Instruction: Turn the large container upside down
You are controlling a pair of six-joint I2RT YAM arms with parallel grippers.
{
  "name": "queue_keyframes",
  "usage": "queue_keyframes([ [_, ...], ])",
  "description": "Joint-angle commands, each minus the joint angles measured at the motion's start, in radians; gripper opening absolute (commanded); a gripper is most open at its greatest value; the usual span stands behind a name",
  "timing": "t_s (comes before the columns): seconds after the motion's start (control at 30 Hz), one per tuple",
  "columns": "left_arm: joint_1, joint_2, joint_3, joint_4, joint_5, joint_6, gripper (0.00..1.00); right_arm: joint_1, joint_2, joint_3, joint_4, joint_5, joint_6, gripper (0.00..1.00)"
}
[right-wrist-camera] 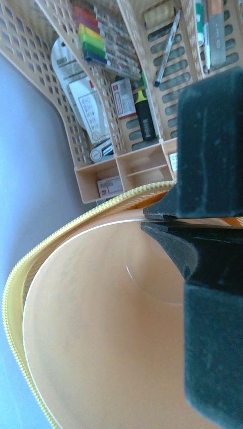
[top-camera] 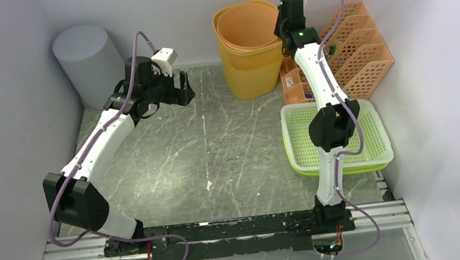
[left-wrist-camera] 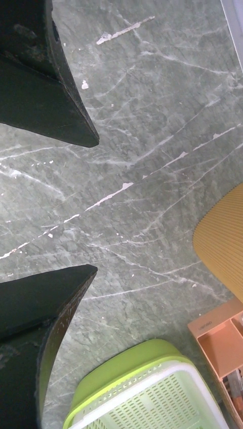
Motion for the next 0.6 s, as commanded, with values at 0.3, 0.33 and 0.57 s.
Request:
queue_keyframes([
  [0.3, 0.016, -0.038, -0.037, 0.007, -0.088, 0.003, 1.00, 0.011, -0.272, -0.057, 0.271, -0.136, 0.088, 0.00],
  [0.33, 0.016, -0.036, -0.038, 0.008, -0.086, 0.002, 1.00, 0.010, -0.277, -0.049, 0.270, -0.134, 0.088, 0.00],
  [0.57, 0.027, -0.028, -0.016, -0.007, -0.113, 0.015, 1.00, 0.010, -0.320, -0.009, 0.272, -0.147, 0.111, 0.00],
])
